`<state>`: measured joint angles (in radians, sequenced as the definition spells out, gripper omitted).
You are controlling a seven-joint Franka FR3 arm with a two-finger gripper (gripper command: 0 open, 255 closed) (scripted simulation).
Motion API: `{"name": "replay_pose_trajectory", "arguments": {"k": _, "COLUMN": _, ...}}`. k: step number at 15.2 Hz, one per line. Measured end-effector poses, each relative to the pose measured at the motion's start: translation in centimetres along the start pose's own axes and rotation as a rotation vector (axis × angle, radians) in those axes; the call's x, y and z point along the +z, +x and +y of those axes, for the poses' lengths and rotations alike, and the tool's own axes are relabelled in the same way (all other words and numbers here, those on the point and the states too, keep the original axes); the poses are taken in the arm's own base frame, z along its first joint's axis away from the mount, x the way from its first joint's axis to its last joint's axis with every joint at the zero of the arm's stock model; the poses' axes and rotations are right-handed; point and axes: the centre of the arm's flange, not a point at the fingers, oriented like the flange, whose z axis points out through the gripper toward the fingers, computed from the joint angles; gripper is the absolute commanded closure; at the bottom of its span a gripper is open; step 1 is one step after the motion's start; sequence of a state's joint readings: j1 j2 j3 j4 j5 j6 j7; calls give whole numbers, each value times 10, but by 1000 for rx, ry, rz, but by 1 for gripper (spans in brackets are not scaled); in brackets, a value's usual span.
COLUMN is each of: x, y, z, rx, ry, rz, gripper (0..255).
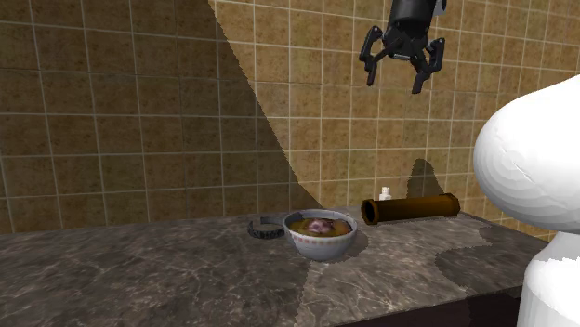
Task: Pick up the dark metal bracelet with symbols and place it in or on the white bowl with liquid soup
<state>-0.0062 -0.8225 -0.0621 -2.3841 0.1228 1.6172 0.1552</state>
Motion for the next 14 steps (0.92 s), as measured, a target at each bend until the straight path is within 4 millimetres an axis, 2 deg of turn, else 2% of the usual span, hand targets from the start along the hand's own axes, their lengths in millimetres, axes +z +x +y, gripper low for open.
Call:
{"name": "replay_pose_trajectory", "arguments": {"k": 3, "x": 11, "y": 9, "z": -7, "rx": 0, "ry": -5, "rz": 0, "gripper": 0}}
{"name": "replay_pose_trajectory", "arguments": {"k": 14, "x": 126, "y": 77, "z": -61, "rx": -3, "ry": -48, "rz": 12, "gripper": 0}}
